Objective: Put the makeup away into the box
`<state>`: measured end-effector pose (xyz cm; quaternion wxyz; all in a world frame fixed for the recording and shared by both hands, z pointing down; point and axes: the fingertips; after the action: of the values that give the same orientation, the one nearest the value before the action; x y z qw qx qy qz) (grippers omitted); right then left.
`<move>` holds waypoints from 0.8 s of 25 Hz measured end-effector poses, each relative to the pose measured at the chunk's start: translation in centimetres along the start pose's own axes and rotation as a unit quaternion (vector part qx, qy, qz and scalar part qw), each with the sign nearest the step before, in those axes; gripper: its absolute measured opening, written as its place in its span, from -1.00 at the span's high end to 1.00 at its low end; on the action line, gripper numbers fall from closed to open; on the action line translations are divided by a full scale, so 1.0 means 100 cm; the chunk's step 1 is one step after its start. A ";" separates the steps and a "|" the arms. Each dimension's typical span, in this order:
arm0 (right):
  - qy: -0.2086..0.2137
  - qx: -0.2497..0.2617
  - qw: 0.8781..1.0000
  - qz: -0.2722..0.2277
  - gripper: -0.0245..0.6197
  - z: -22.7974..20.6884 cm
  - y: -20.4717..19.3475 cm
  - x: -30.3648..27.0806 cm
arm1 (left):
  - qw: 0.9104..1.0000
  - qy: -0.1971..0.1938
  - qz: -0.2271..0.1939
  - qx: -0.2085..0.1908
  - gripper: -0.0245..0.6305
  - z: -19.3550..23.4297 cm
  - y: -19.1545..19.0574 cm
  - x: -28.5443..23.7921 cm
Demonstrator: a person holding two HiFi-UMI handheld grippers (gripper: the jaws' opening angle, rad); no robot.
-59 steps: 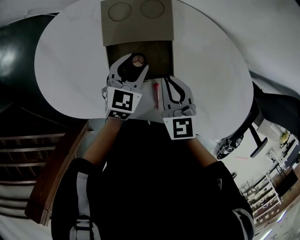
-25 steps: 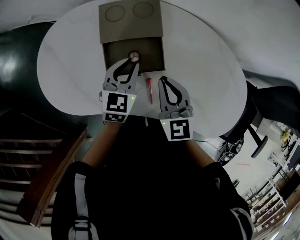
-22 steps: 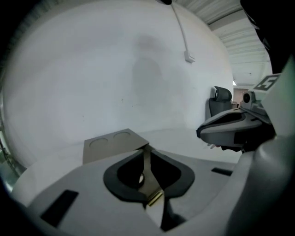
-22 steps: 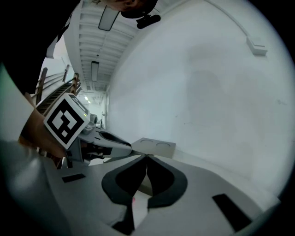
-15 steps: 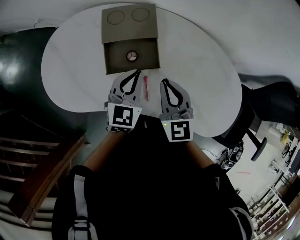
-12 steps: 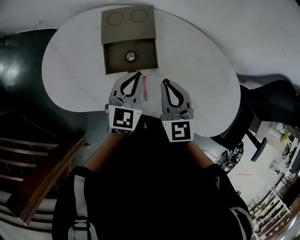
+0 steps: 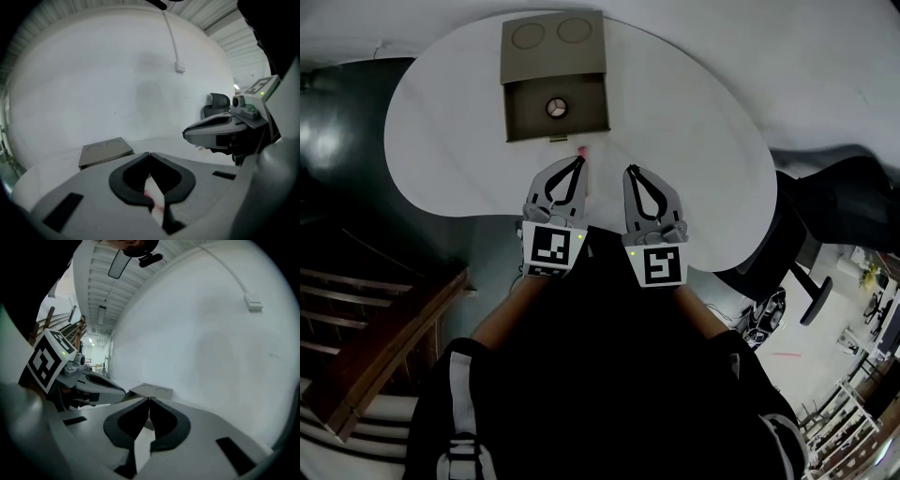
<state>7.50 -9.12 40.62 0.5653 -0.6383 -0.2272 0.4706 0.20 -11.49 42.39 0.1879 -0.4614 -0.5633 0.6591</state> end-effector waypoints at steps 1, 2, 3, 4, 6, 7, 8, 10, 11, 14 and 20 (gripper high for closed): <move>0.002 -0.002 1.000 0.002 0.85 0.001 -0.002 0.000 | 1.000 0.001 0.004 0.003 0.90 -0.001 -0.004 0.000; 0.003 -0.003 1.000 0.003 0.85 0.002 -0.004 0.000 | 1.000 0.002 0.010 0.008 0.90 -0.001 -0.008 -0.001; 0.005 -0.004 1.000 0.005 0.85 0.003 -0.005 0.000 | 1.000 0.003 0.017 0.012 0.90 -0.001 -0.013 -0.002; 0.007 -0.004 1.000 0.007 0.85 0.003 -0.006 0.000 | 1.000 0.004 0.024 0.016 0.89 -0.001 -0.018 -0.003; 0.011 -0.005 1.000 0.009 0.85 0.004 -0.008 0.000 | 0.999 0.003 0.036 0.021 0.89 -0.002 -0.027 -0.005; 0.013 -0.005 1.000 0.011 0.85 0.004 -0.009 -0.001 | 0.999 0.002 0.042 0.024 0.88 -0.003 -0.032 -0.007; 0.014 -0.006 1.000 0.013 0.85 0.004 -0.011 -0.001 | 0.998 0.001 0.048 0.027 0.86 -0.004 -0.037 -0.008; 0.016 -0.008 1.000 0.017 0.85 0.004 -0.013 -0.001 | 0.998 -0.001 0.059 0.036 0.73 -0.006 -0.046 -0.012; 0.017 -0.009 1.000 0.019 0.85 0.003 -0.015 -0.001 | 0.997 -0.002 0.065 0.041 0.68 -0.007 -0.050 -0.014; 0.021 -0.010 0.999 0.027 0.85 0.002 -0.021 -0.004 | 0.995 -0.006 0.085 0.049 0.59 -0.010 -0.066 -0.021; 0.026 -0.017 0.999 0.038 0.85 0.001 -0.030 -0.009 | 0.990 -0.015 0.130 0.060 0.42 -0.014 -0.099 -0.031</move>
<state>7.70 -9.01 43.69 0.5422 -0.6677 -0.1959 0.4710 0.22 -10.14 52.78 0.1196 -0.5085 -0.4603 0.7178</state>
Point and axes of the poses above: the fingertips, and each gripper's own axes: x backward along the fingers, z to its left, y out of its top, and after that the axes turned 1 degree about x, right-handed
